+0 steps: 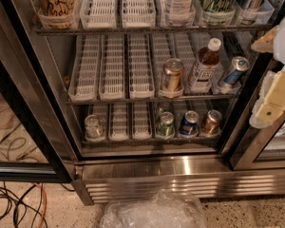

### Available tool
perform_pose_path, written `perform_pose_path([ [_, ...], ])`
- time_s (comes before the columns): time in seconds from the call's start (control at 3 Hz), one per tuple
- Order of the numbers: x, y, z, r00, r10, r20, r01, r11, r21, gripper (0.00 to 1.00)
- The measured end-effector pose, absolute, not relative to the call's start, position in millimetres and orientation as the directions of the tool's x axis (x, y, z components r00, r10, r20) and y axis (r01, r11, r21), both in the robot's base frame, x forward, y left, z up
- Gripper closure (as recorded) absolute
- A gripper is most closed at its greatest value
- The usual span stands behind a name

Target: Pick green can from top shelf of fridge

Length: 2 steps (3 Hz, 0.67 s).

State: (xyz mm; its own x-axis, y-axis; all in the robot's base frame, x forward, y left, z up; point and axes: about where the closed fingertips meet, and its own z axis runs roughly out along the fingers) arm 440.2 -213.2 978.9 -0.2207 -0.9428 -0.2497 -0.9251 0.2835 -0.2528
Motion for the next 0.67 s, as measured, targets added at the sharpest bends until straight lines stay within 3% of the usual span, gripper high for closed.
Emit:
perform_pose_path([
  [0.67,452,-182,987,-0.153,-0.855,-0.495,-0.881,0.344,-0.324,0.00],
])
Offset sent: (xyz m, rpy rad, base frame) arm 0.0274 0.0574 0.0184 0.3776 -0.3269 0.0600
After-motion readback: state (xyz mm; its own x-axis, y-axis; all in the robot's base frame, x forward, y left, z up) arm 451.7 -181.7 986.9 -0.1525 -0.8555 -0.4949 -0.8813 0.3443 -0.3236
